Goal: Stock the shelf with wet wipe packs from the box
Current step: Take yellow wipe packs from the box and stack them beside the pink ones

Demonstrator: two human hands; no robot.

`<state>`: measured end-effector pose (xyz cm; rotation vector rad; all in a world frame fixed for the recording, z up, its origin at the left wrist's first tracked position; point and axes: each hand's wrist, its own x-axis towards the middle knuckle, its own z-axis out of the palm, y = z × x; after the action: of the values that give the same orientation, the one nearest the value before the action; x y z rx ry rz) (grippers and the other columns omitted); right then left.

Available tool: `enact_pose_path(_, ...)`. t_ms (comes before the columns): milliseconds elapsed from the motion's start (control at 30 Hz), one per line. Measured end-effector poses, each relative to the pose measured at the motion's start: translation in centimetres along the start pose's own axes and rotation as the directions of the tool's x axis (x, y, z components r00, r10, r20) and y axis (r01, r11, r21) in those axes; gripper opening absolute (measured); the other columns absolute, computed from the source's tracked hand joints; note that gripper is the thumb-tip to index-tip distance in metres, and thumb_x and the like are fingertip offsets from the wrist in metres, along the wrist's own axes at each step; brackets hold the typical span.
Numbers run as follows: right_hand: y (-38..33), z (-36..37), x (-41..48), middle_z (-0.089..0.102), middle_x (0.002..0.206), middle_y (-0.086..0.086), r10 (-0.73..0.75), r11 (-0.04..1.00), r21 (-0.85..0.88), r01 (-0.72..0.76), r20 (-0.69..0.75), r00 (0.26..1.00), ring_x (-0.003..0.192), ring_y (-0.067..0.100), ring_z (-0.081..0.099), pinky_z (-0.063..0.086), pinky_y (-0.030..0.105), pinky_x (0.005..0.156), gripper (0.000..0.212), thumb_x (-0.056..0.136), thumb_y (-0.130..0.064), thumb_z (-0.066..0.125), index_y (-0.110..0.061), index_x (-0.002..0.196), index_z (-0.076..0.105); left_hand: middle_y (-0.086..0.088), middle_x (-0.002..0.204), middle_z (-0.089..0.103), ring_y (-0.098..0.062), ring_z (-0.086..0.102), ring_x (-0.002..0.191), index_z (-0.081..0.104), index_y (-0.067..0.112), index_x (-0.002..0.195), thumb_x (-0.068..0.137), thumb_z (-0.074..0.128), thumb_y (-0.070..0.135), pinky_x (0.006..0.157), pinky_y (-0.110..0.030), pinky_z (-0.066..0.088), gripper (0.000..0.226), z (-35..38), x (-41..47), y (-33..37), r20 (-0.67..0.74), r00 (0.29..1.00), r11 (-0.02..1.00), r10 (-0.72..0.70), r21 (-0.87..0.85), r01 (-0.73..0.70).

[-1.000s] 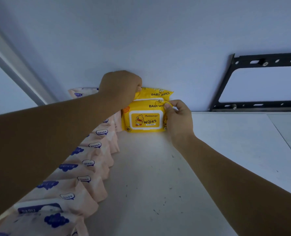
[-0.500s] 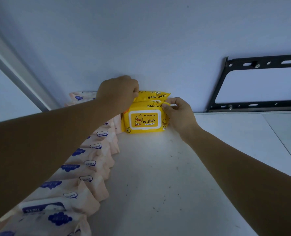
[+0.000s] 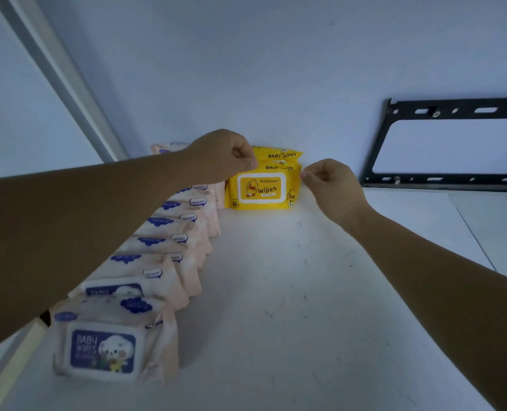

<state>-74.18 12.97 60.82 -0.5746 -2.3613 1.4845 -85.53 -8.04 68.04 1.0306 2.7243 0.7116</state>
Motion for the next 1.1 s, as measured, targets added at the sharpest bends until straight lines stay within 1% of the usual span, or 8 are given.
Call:
enact_pose_path(133,-0.6,-0.7,-2.1,0.071,0.096,-0.005,-0.013,1.0,-0.023,0.013,0.005,1.0,0.083,0.012,0.063,0.047,0.027,0.07,0.018,0.094,-0.035,0.064,-0.019,0.099,0.068,0.01,0.084,0.073,-0.001,0.065,0.073,0.074,0.026,0.095,0.088,0.072,0.037,0.071,-0.024,0.05,0.014,0.7,-2.9,1.4,0.014,1.0,1.0,-0.026,-0.012,0.026)
enact_pose_path(233,-0.8,-1.3,-4.5,0.067,0.088,-0.009,-0.033,0.999,-0.037,0.034,0.025,0.999,0.075,0.008,0.059,0.045,0.024,0.065,0.016,0.094,-0.035,0.065,-0.019,0.097,0.068,0.008,0.084,0.075,-0.009,0.071,0.087,0.073,0.025,0.092,0.087,0.073,0.036,0.082,-0.034,0.057,0.012,1.2,-5.5,2.5,0.022,0.999,0.999,-0.036,-0.015,0.036)
enact_pose_path(333,-1.0,-2.3,-7.5,0.07,0.091,-0.004,-0.038,0.998,-0.039,0.041,0.058,0.998,0.077,0.011,0.061,0.044,0.023,0.062,0.016,0.095,-0.034,0.064,-0.019,0.098,0.069,0.001,0.089,0.075,-0.017,0.07,0.09,0.073,0.024,0.092,0.086,0.073,0.035,0.086,-0.038,0.055,0.012,1.7,-8.4,3.8,0.037,0.999,0.999,-0.04,0.011,0.04)
enact_pose_path(500,-1.2,-5.0,-13.5,0.077,0.101,0.004,0.041,0.999,-0.009,-0.04,0.111,0.993,0.083,0.016,0.071,0.046,0.018,0.057,0.014,0.096,-0.023,0.059,-0.017,0.088,0.07,-0.005,0.092,0.075,-0.016,0.068,0.08,0.073,0.025,0.091,0.088,0.071,0.034,0.085,-0.037,0.056,0.009,2.7,-13.6,7.1,0.093,0.995,1.0,0.017,-0.021,-0.015)
enact_pose_path(667,-0.6,-8.2,-23.6,0.077,0.099,0.006,0.085,0.996,0.018,-0.086,0.038,0.996,0.076,0.012,0.07,0.051,0.026,0.073,0.016,0.095,-0.018,0.059,-0.007,0.094,0.071,-0.01,0.098,0.075,-0.03,0.069,0.094,0.072,0.023,0.094,0.091,0.069,0.027,0.087,-0.046,0.056,0.005,3.9,-19.8,12.7,0.163,0.971,0.982,0.177,-0.101,-0.162)
enact_pose_path(833,0.7,-9.5,-35.3,0.077,0.091,0.004,0.118,0.987,-0.106,-0.121,-0.038,0.992,0.085,0.024,0.073,0.058,0.046,0.079,0.018,0.091,-0.025,0.06,-0.011,0.087,0.072,0.006,0.09,0.075,-0.015,0.069,0.084,0.073,0.028,0.092,0.089,0.072,0.03,0.085,-0.041,0.057,0.004,7.2,-30.4,15.4,0.248,0.919,0.946,0.307,-0.189,-0.264)
enact_pose_path(967,1.5,-10.4,-43.6,0.078,0.086,0.003,0.113,0.986,-0.107,-0.128,-0.139,0.984,0.086,0.024,0.073,0.056,0.041,0.086,0.012,0.091,-0.023,0.063,-0.02,0.083,0.07,0.012,0.089,0.073,-0.007,0.068,0.083,0.073,0.031,0.093,0.088,0.071,0.032,0.087,-0.035,0.056,0.006,9.5,-38.5,16.0,0.332,0.884,0.94,0.33,-0.198,-0.277)
enact_pose_path(1100,1.1,-12.8,-50.8,0.077,0.086,0.002,0.068,0.991,-0.102,-0.089,-0.192,0.979,0.085,0.022,0.074,0.058,0.043,0.091,0.012,0.092,-0.02,0.062,-0.024,0.083,0.068,0.013,0.09,0.073,-0.008,0.069,0.087,0.072,0.033,0.092,0.088,0.071,0.032,0.09,-0.039,0.055,0.004,10.9,-44.2,17.3,0.355,0.882,0.948,0.309,-0.192,-0.255)
